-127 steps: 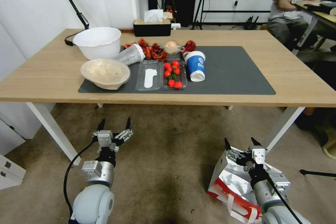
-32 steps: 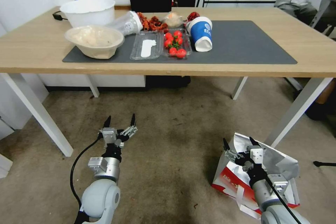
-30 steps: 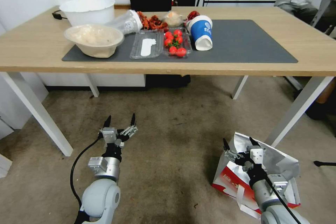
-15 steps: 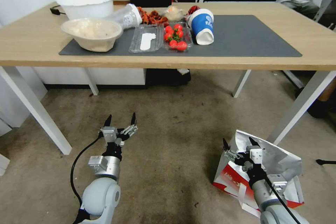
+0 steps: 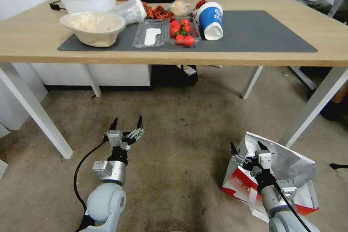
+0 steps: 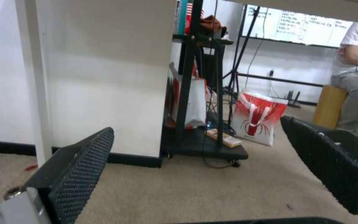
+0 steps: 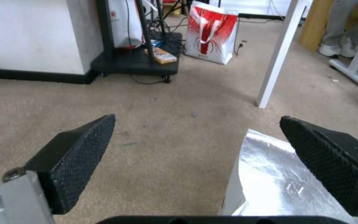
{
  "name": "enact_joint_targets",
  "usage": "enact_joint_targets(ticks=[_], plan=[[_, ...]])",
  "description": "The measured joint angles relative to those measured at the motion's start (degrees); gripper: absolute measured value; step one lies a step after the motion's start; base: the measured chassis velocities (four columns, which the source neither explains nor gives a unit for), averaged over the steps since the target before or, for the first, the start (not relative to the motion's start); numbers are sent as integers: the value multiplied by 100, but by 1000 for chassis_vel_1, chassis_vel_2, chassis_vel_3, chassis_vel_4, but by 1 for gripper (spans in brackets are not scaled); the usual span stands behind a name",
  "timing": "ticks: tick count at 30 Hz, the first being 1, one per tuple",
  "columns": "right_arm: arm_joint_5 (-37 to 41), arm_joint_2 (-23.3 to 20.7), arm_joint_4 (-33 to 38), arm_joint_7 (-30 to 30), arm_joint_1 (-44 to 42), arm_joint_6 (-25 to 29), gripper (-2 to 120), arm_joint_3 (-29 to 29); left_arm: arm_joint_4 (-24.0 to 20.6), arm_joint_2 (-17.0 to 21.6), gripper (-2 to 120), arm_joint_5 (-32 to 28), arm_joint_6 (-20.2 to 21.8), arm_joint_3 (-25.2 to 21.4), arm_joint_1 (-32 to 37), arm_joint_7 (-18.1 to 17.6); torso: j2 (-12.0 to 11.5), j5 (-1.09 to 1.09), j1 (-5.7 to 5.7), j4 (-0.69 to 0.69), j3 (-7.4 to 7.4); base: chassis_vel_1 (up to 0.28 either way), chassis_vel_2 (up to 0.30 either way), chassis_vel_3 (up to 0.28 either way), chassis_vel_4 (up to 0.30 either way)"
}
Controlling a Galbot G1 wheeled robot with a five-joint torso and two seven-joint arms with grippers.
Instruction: Pick up the food delivery bag from the floor and place it on the table.
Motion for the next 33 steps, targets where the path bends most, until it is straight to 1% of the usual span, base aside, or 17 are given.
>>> enact_joint_targets(ticks=[2,4,7,8,10,11,13,14,17,18,20,22,23,28,33], plan=[[25,2,-1,11,-7,6,100,-11,11,-15,100,0,-10,3,-1,5,-68,0,-12,0,-57,0,0,0,0],[38,1,0,15,-9,6,100,-16,12,-20,100,0,-13,5,-2,6,-89,0,-15,0,-74,0,0,0,0],[54,-6,12,22,-10,6,100,-17,16,-25,100,0,-19,22,-3,9,-186,0,-25,0,-160,0,0,0,0],[54,-6,12,22,-10,6,100,-17,16,-25,100,0,-19,22,-3,9,-186,0,-25,0,-160,0,0,0,0],[55,-11,24,26,-11,4,100,-16,18,-17,100,0,-21,23,-9,10,-243,0,-34,0,-210,0,0,0,0],[55,-11,24,26,-11,4,100,-16,18,-17,100,0,-21,23,-9,10,-243,0,-34,0,-210,0,0,0,0],[54,-12,49,27,-22,-2,100,-16,20,-3,100,1,-24,22,-11,10,-315,0,-43,0,-272,0,0,0,0],[54,-12,49,27,-22,-2,100,-16,20,-3,100,1,-24,22,-11,10,-315,0,-43,0,-272,0,0,0,0],[48,-11,74,28,-34,-9,100,-16,20,5,100,1,-34,23,-12,12,-404,0,-45,0,-359,0,0,0,0],[48,-11,74,28,-34,-9,100,-16,20,5,100,1,-34,23,-12,12,-404,0,-45,0,-359,0,0,0,0],[43,-10,92,28,-44,-12,100,-16,20,20,100,0,-46,24,-9,15,-473,0,-47,0,-426,0,0,0,0],[43,-10,95,28,-46,-13,100,-16,19,24,100,-1,-47,25,-7,16,-489,0,-47,0,-442,0,0,0,0],[41,-8,109,28,-50,-15,100,-16,13,38,100,-7,-50,25,-4,17,-532,0,-47,0,-485,0,0,0,0],[31,3,142,29,-79,-21,100,-16,-7,59,100,-25,-58,26,2,23,-615,0,-68,0,-491,0,0,0,0],[29,17,168,32,-112,-26,100,-27,-6,66,100,-40,-78,27,11,37,-624,0,-74,0,-491,0,0,0,0]])
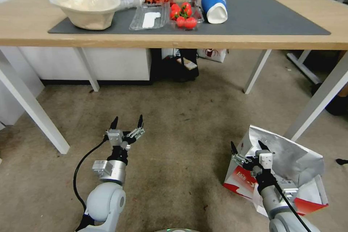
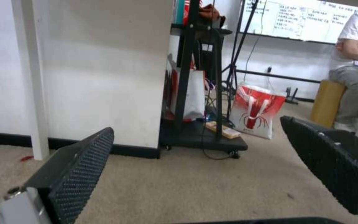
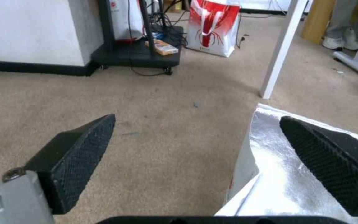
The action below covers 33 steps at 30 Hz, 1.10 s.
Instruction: Pick up the food delivery bag from the floor and place it on the table.
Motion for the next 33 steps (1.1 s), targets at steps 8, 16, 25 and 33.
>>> enact_joint_targets(ticks=[8,16,25,33], plan=[[103,-103,140,6,-12,-77,100,45,-2,24,100,-66,-104,-21,-18,15,14,0,0,0,0,0,0,0,0],[832,-1474,414,-299,-108,-797,100,874,-22,-25,100,16,-167,-20,-7,31,33,1,2,0,0,0,0,0,0],[1335,-2992,302,-1051,-241,-1431,100,1924,11,-142,100,69,-242,70,-4,7,44,1,5,0,0,0,0,0,0],[1262,-4293,-300,-1674,-119,-1642,100,2048,79,-138,100,23,-272,29,-60,-43,52,2,7,1,0,0,0,0,0]])
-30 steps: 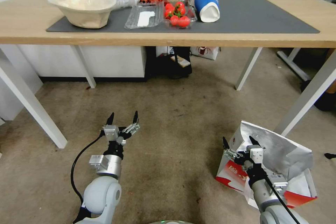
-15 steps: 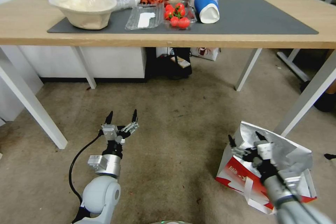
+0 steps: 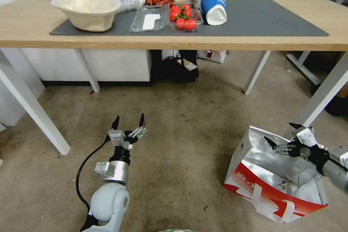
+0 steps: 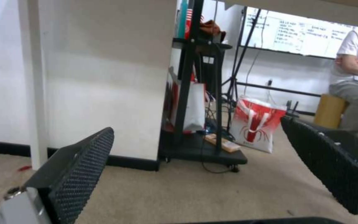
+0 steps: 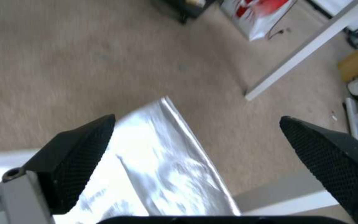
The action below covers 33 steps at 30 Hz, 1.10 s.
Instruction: Pick up the food delivery bag from the floor and place it on the table.
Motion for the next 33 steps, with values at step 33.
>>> enact_joint_targets(ticks=[33], plan=[[-749,-1628,-2457,-1155,773,122,100,-841,234,-225,100,246,168,192,-208,-177,13,-1,2,-3,0,0,0,0,0]])
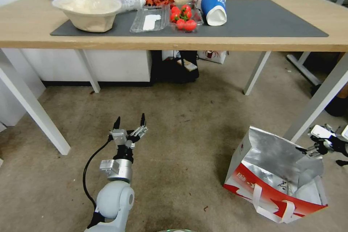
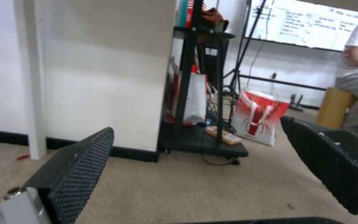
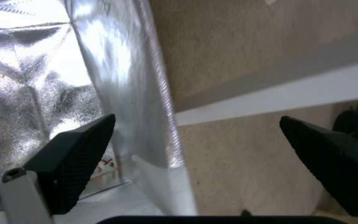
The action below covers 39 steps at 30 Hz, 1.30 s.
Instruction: Pick up the food delivery bag from the floor and place it on the table.
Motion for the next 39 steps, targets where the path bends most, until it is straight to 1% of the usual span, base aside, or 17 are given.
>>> enact_joint_targets(ticks=[2,3,4,7,12,18,23,26,27,30,31,32,34,39], plan=[[-67,154,-47,48,61,15,100,-74,24,49,100,-11,27,43,-59,0,0,0,0,0,0,0,0,0,0],[-98,242,-64,74,105,31,100,-114,47,84,100,-20,28,77,-96,4,0,0,0,2,0,0,0,0,0],[-107,305,-67,99,152,39,100,-150,66,106,100,-24,27,97,-119,10,0,0,0,1,0,0,0,0,0],[-105,383,-67,148,289,44,100,-243,109,139,100,-29,-21,113,-150,44,1,0,0,2,0,0,0,0,0],[-62,447,-79,205,440,120,100,-359,264,222,100,-45,-164,122,-253,82,1,-1,0,3,0,0,0,0,0],[-60,481,-168,241,611,147,100,-525,345,282,100,-89,-158,167,-360,88,2,-1,0,1,0,0,0,0,0],[-136,588,-312,234,1010,193,100,-998,406,287,100,-113,-147,189,-411,82,2,-2,0,2,0,0,0,0,0],[-284,709,-356,235,1256,186,100,-1301,433,327,100,-154,-139,147,-439,78,2,-1,0,3,0,0,0,0,0],[-284,709,-356,235,1256,186,100,-1301,433,327,100,-154,-139,147,-439,78,2,-1,0,3,0,0,0,0,0],[-502,873,-476,243,1542,195,100,-1562,448,368,100,-208,-136,91,-459,78,2,-1,0,2,0,0,0,0,0],[-502,873,-476,243,1542,195,100,-1562,448,368,100,-208,-136,91,-459,78,2,-1,0,2,0,0,0,0,0],[-595,918,-544,267,1648,214,97,-1627,451,379,100,-223,-134,77,-463,78,2,-1,1,2,0,0,0,0,0],[-737,966,-632,312,1776,232,95,-1720,463,388,100,-242,-130,69,-472,78,2,-1,1,3,0,0,0,0,0],[-969,996,-747,347,1883,278,95,-1781,486,385,100,-251,-124,69,-483,78,2,-2,1,2,0,0,0,0,0]])
